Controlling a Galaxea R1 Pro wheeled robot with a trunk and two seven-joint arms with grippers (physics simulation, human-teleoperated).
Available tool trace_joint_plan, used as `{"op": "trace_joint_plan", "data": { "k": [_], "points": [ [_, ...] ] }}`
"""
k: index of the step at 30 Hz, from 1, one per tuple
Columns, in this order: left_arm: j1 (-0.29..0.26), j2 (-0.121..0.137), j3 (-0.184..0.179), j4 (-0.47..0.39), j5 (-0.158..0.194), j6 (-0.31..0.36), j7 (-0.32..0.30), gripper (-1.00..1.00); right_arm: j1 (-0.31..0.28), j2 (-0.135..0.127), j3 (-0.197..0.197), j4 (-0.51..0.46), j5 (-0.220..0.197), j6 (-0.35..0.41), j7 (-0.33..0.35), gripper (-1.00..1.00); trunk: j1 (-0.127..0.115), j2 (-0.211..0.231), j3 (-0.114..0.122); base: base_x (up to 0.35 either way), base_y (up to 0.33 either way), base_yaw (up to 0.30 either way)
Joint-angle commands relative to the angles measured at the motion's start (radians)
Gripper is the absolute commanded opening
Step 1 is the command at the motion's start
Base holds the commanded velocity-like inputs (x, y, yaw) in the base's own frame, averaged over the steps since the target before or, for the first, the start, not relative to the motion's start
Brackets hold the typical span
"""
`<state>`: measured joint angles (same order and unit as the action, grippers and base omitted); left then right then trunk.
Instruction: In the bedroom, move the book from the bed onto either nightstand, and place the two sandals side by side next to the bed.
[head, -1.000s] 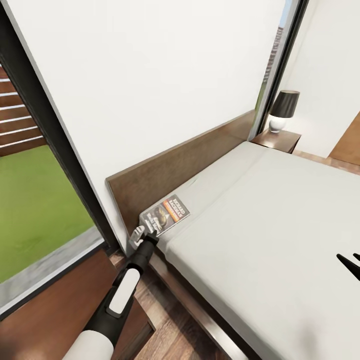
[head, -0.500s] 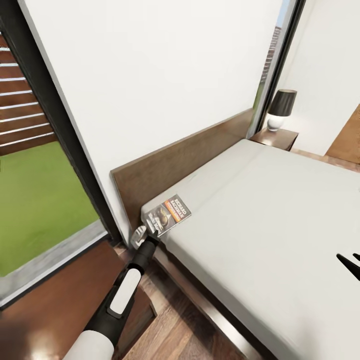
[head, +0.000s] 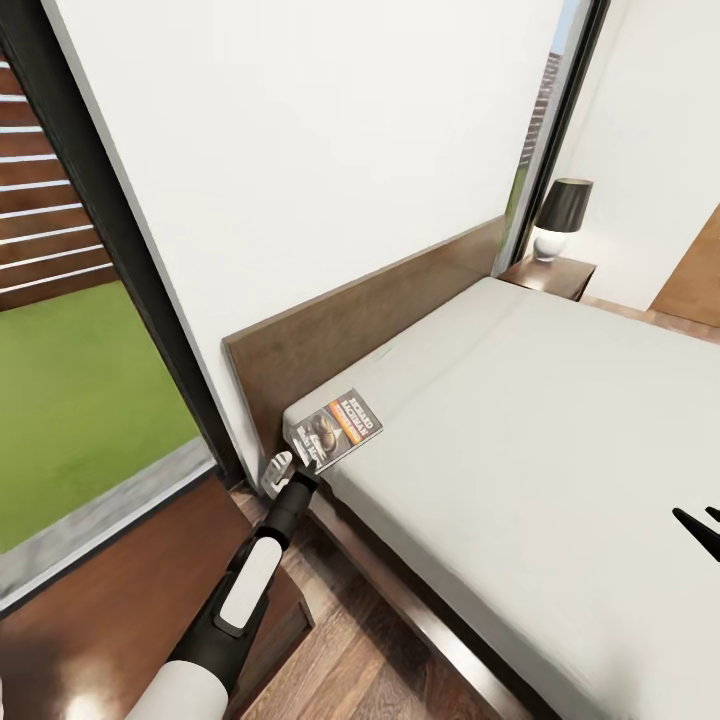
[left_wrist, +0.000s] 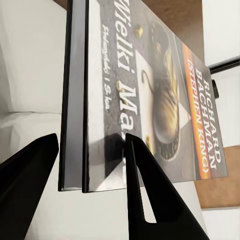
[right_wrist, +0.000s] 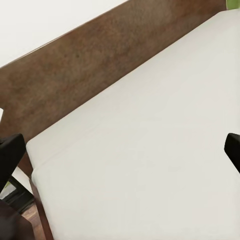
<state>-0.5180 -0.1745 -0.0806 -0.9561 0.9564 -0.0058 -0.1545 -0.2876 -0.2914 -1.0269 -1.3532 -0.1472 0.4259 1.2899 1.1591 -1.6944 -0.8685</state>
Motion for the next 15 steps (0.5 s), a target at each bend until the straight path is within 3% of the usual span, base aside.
{"op": "trace_joint_plan", "data": {
  "k": [1, 15],
  "points": [
    [0.000, 0.000, -0.001, 0.000, 0.010, -0.001, -0.004, -1.00, -0.001, 0.000, -0.001, 0.000, -0.003, 0.010, 0.003, 1.00, 0.000, 0.000, -0.001, 0.000, 0.000, 0.000],
    [0.000, 0.000, -0.001, 0.000, 0.010, 0.000, -0.004, -1.00, -0.001, 0.000, -0.001, 0.000, -0.003, 0.010, 0.003, 1.00, 0.000, 0.000, -0.001, 0.000, 0.000, 0.000]
  ]
}}
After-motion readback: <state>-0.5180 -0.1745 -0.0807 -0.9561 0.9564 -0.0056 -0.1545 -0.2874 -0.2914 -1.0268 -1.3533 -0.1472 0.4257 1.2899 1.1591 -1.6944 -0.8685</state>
